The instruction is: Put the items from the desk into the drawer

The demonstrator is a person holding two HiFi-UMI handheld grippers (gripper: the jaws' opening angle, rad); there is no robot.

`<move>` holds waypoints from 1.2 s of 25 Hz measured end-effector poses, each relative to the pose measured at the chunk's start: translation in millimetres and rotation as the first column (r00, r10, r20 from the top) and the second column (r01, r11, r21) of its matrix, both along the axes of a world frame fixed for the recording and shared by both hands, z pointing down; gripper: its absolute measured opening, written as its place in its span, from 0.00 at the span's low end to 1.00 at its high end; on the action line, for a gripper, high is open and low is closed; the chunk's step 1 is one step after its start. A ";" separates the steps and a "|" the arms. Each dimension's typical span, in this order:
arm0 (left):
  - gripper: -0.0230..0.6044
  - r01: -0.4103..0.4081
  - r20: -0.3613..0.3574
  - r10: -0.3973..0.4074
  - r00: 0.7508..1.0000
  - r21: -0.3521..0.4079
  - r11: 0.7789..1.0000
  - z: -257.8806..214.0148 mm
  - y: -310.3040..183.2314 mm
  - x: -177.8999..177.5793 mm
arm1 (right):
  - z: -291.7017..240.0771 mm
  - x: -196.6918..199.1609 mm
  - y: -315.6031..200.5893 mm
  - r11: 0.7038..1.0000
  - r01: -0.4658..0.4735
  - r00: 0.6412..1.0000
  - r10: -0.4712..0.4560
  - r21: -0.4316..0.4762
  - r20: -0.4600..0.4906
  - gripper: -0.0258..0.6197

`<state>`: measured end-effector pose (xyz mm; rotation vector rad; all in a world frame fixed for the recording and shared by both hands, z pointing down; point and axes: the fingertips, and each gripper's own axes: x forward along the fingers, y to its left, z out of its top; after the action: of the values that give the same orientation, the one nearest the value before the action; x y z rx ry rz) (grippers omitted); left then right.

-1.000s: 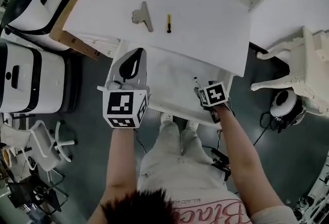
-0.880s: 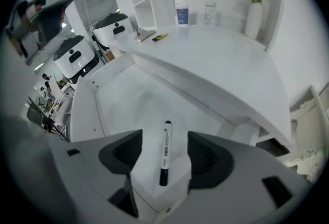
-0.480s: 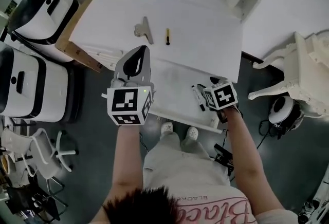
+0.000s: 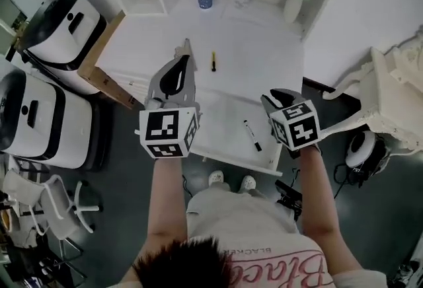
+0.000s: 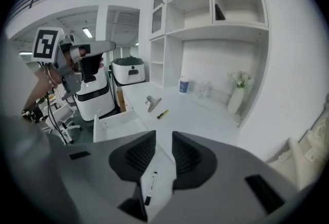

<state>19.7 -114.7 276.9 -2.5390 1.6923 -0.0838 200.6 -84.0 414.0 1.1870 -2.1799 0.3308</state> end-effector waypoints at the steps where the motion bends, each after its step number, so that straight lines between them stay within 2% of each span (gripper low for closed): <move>1: 0.05 -0.001 0.001 0.001 1.000 0.009 1.000 -4.1 0.7 0.9 | -10.9 2.1 -0.5 1.000 -0.007 1.000 0.007 0.028 0.003 0.20; 5: 0.05 -0.004 0.005 0.004 1.000 0.042 0.999 -17.9 3.8 3.7 | -54.4 10.0 -2.8 0.987 -0.045 0.998 0.039 0.152 0.040 0.12; 10: 0.05 -0.012 0.019 0.011 1.000 0.086 0.996 -35.0 8.0 8.1 | -105.6 19.8 -2.5 0.945 -0.082 0.995 0.063 0.317 0.071 0.06; 13: 0.05 -0.014 0.025 0.011 1.000 0.114 0.993 -46.2 10.1 8.4 | -138.7 24.0 -0.5 0.907 -0.116 0.991 0.076 0.405 0.114 0.06; 16: 0.05 -0.011 0.030 0.007 1.000 0.137 0.990 -56.3 11.5 8.5 | -173.5 29.3 2.6 0.854 -0.153 0.984 0.086 0.497 0.154 0.05; 20: 0.05 -0.004 0.036 -0.001 0.999 0.152 0.988 -63.9 12.2 11.1 | -204.2 38.0 6.0 0.795 -0.170 0.983 0.093 0.583 0.160 0.05; 23: 0.05 0.001 0.048 -0.008 0.999 0.153 0.988 -65.0 14.0 15.4 | -210.3 43.2 6.3 0.786 -0.166 0.983 0.087 0.596 0.159 0.05; 30: 0.05 0.059 0.049 -0.067 0.997 0.156 0.986 -64.3 20.3 17.2 | -208.4 45.9 4.9 0.801 -0.118 0.988 0.036 0.587 0.149 0.05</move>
<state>36.9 -94.4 212.7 -2.3512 1.6887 -0.0238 246.5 -79.1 205.6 1.6279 -2.4403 -0.2901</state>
